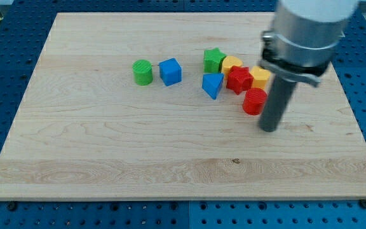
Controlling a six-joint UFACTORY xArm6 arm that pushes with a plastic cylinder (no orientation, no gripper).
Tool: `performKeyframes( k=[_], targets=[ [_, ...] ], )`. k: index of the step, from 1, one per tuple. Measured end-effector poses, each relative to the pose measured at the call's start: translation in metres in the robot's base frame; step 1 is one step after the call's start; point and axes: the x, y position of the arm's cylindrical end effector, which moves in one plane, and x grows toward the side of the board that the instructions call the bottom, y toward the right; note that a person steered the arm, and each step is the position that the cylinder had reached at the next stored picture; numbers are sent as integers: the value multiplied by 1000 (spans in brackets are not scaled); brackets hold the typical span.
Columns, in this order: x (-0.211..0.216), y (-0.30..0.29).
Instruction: Move the red circle to the right of the yellow hexagon
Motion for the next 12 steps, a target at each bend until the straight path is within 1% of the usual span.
performKeyframes(
  k=[1,2,3,4,5,7,8,9,10,11,12],
  targets=[
    [-7,63],
    [-10,78],
    [34,55],
    [39,-4],
    [17,-21],
    [-39,3],
    [-27,0],
    [0,-27],
    [2,-58],
    [-19,-40],
    [-41,12]
  ],
)
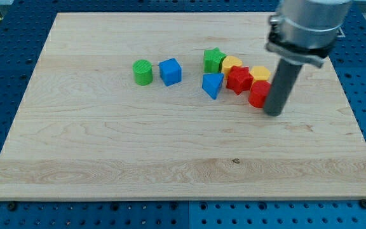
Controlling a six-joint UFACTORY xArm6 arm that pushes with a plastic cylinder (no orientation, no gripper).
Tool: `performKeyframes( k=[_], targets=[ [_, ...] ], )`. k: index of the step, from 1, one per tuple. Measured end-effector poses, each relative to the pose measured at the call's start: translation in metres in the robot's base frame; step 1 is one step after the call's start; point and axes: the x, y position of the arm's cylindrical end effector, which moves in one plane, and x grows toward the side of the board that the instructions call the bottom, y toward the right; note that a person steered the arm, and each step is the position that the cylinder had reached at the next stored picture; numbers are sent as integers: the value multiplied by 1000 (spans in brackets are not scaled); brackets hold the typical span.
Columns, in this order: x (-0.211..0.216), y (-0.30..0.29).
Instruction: Move the red circle to the right of the yellow hexagon
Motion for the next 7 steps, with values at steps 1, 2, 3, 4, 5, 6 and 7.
performKeyframes(
  k=[1,2,3,4,5,6,7],
  targets=[
    [-14,48],
    [17,47],
    [46,22],
    [44,-29],
    [25,-48],
    [-2,-43],
    [-20,4]
  ],
)
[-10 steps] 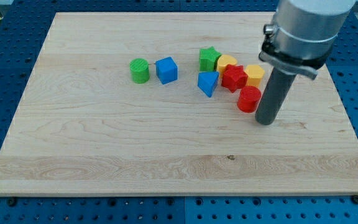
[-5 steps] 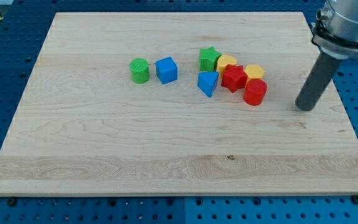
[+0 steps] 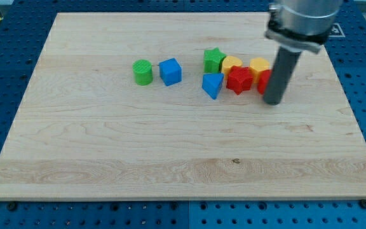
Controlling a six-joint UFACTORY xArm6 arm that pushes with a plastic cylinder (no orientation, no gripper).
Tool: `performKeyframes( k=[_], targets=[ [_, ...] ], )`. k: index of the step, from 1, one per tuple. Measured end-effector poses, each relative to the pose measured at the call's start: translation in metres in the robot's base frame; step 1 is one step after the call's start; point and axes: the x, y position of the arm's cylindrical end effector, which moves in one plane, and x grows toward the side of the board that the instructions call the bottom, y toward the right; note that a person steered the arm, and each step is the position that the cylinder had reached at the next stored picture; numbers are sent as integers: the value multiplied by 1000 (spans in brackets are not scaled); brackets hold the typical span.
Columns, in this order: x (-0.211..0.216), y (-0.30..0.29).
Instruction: Move the red circle to the right of the yellow hexagon
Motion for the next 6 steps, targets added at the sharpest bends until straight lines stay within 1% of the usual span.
performKeyframes(
  k=[1,2,3,4,5,6],
  targets=[
    [-8,49],
    [-1,52],
    [17,42],
    [38,12],
    [33,-20],
    [8,-22]
  ],
)
